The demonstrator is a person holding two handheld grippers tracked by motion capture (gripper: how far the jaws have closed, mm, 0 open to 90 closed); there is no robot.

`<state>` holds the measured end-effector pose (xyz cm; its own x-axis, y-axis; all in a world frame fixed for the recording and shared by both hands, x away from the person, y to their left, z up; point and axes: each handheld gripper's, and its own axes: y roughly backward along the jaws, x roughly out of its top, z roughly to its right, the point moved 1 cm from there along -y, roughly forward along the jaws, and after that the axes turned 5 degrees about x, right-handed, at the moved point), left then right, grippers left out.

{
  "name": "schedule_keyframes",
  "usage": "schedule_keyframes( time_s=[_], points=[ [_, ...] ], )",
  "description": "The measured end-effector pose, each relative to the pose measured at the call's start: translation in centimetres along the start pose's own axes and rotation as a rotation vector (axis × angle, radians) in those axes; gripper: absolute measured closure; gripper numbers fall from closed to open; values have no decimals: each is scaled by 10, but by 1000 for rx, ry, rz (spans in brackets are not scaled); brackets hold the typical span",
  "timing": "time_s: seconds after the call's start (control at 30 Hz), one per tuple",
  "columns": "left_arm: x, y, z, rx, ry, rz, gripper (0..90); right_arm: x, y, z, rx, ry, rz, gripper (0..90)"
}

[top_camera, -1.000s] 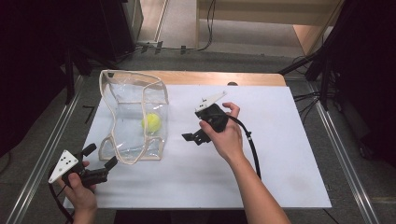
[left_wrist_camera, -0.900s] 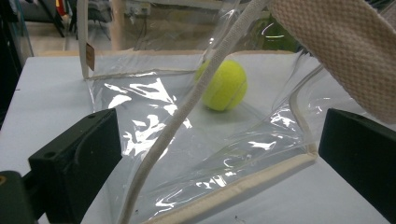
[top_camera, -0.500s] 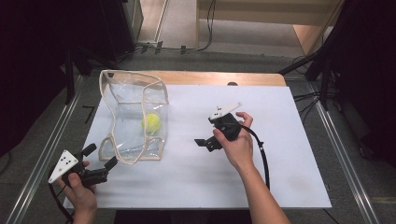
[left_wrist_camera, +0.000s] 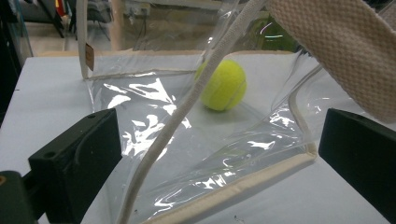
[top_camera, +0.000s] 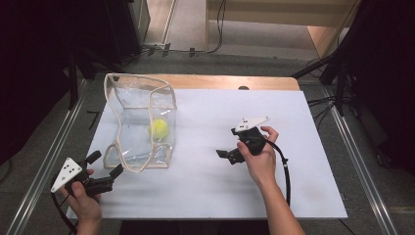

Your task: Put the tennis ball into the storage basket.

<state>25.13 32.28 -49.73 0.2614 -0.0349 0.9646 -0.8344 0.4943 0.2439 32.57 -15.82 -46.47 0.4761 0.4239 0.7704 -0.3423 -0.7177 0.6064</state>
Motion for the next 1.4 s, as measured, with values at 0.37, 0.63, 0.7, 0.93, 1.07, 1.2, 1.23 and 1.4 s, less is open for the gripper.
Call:
schedule_keyframes(
  time_s=[0.37, 0.63, 0.7, 0.93, 1.07, 1.2, 1.23, 1.4],
  points=[
    [0, 1, -1, -5, 9, 10, 0, -31, 22, 7, -38, -42, 34, 0],
    [0, 1, 0, -5, 8, 8, 0, -51, 43, 12, -60, -70, 60, 0],
    [-1, 1, 0, -3, 7, 9, 0, -56, 47, 12, -63, -76, 68, 0],
    [-1, 1, -1, -1, 13, 13, 0, -72, 63, 15, -79, -96, 88, 0],
    [-1, 1, 0, 0, 7, 11, 0, -83, 72, 17, -93, -115, 98, 0],
    [-1, 0, 0, 3, 7, 9, 0, -93, 81, 18, -103, -126, 109, 0],
    [-1, 1, 0, 3, 6, 8, 0, -95, 83, 19, -108, -126, 112, 0],
    [0, 1, 0, 5, 6, 5, 0, -105, 94, 21, -122, -138, 121, 0]
  ],
)
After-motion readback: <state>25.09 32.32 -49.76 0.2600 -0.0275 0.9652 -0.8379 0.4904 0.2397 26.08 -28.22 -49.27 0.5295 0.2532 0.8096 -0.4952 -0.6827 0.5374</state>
